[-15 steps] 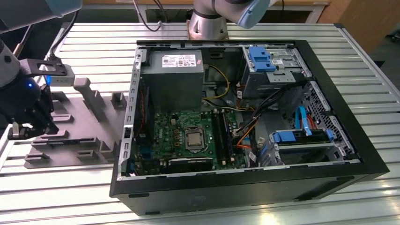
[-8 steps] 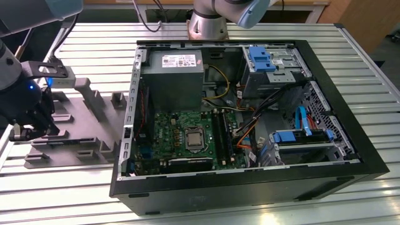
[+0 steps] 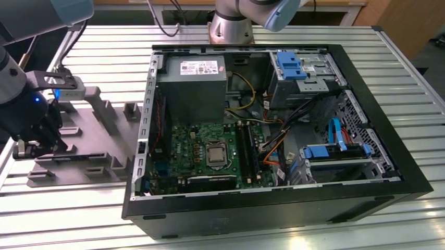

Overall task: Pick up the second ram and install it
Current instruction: 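Pick up the second ram and move it above second insertion slot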

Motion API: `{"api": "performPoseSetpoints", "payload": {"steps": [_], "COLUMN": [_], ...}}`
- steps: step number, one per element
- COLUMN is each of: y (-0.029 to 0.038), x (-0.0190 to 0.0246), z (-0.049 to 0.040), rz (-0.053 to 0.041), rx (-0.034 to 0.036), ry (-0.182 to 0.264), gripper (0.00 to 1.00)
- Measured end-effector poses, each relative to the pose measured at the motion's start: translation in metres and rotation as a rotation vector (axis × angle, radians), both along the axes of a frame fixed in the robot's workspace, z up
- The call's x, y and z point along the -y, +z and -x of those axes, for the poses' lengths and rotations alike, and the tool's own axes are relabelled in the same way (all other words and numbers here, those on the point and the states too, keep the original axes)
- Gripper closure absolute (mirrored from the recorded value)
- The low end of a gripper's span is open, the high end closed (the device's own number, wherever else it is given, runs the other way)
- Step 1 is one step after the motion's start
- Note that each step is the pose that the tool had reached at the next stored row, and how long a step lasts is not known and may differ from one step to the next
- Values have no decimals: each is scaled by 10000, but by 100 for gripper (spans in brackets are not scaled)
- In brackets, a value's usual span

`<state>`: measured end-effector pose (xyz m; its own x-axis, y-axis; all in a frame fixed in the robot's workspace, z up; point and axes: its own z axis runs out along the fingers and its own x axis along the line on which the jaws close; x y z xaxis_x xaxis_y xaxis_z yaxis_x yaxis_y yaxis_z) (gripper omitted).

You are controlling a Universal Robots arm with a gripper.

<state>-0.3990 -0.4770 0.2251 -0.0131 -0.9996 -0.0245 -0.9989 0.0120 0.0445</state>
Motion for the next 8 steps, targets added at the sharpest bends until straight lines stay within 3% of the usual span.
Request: {"api": "performPoseSetpoints", "payload": {"steps": [8], "y": [-34], "x": [3], "z": [0], "rz": [2], "rx": [-3], "ry": [0], "gripper": [89]}}
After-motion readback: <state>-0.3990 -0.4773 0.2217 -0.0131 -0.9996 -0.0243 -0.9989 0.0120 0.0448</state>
